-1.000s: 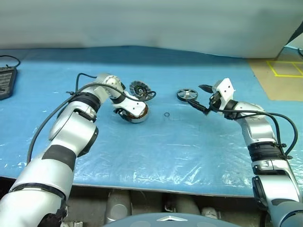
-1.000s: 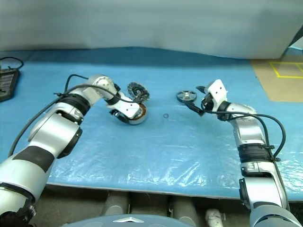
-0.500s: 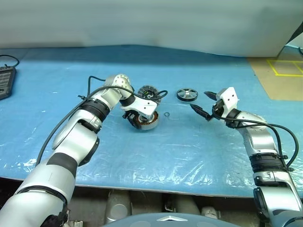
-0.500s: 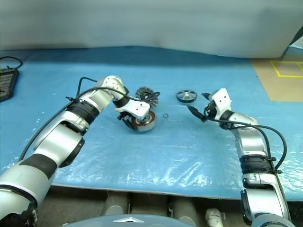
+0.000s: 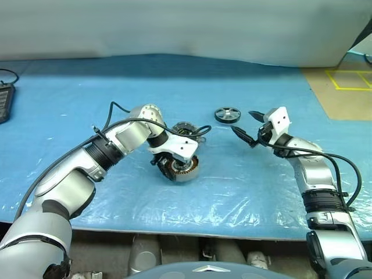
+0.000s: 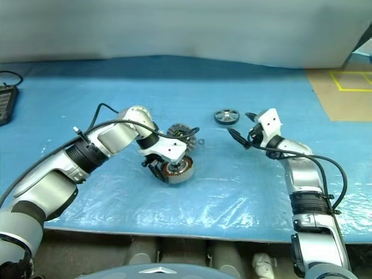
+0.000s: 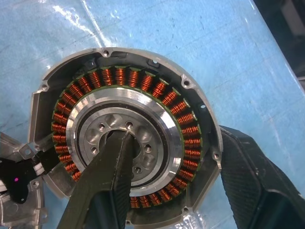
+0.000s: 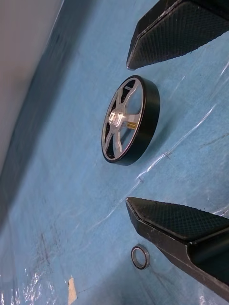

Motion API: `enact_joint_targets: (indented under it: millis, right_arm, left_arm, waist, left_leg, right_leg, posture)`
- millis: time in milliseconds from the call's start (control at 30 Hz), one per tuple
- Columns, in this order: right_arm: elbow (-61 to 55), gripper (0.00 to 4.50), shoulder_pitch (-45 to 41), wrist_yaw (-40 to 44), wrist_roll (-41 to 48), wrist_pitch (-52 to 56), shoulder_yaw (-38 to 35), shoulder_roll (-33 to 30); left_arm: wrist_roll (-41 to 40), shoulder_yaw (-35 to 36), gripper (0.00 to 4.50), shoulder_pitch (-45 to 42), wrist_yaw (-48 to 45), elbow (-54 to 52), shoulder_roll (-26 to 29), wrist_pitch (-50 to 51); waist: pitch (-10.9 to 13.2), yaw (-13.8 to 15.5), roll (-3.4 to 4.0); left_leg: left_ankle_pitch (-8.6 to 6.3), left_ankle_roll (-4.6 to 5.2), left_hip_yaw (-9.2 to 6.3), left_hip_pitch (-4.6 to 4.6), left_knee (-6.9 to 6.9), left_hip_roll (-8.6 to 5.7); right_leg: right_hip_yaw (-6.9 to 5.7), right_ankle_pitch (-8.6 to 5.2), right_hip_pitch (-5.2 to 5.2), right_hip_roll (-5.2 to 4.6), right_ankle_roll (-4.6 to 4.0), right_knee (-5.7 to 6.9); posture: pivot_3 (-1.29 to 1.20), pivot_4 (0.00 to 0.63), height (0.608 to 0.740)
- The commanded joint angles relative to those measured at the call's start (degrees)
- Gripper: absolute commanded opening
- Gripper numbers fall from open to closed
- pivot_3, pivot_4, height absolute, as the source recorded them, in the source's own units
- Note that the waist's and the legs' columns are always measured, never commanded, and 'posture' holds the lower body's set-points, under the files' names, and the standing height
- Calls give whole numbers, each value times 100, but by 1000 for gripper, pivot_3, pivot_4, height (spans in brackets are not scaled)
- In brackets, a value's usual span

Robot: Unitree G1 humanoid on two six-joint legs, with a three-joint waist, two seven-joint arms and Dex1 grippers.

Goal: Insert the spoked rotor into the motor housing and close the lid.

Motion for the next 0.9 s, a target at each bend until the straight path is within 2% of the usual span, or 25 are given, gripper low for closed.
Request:
enact_joint_targets:
  millis: [33,333,567,700,900]
  right_arm:
    - [-124,4500,-64,8,79,-133,-56,25]
    - [-28,4500,-137,34,43,-179,-47,61]
    - [10,4500,-154,51,33,-211,-26,83]
    - [27,4500,-184,117,49,-186,3,103]
    - [165,4500,-315,188,20,-208,81,183]
  left_arm:
    - [120,142,2272,-7,61,-102,-106,8]
    - [507,199,2272,1,162,150,-169,-426]
    - [701,311,4446,74,355,257,-176,-633]
    - [272,532,4482,135,36,-214,-139,67]
    - [-669,499,4482,149,-25,-1243,456,1088]
  waist:
    - [0,-10,0]
    - [0,-11,1]
    - [-1,-13,2]
    - [-1,-19,2]
    - [0,-79,4]
  left_leg:
    - [0,0,0,0,0,0]
    - [0,-1,0,11,1,-1]
    - [0,-1,0,22,4,-1]
    - [0,-1,0,24,4,-1]
    - [1,0,0,22,-5,0]
  right_leg:
    - [0,0,0,0,0,0]
    - [2,0,24,0,0,-2]
    - [3,0,36,-1,0,-2]
    - [3,-1,38,-1,-1,-3]
    - [2,-4,34,0,-7,-3]
  posture:
    - [0,150,740]
    - [0,150,740]
    - [0,150,740]
    - [0,150,740]
    - [0,150,740]
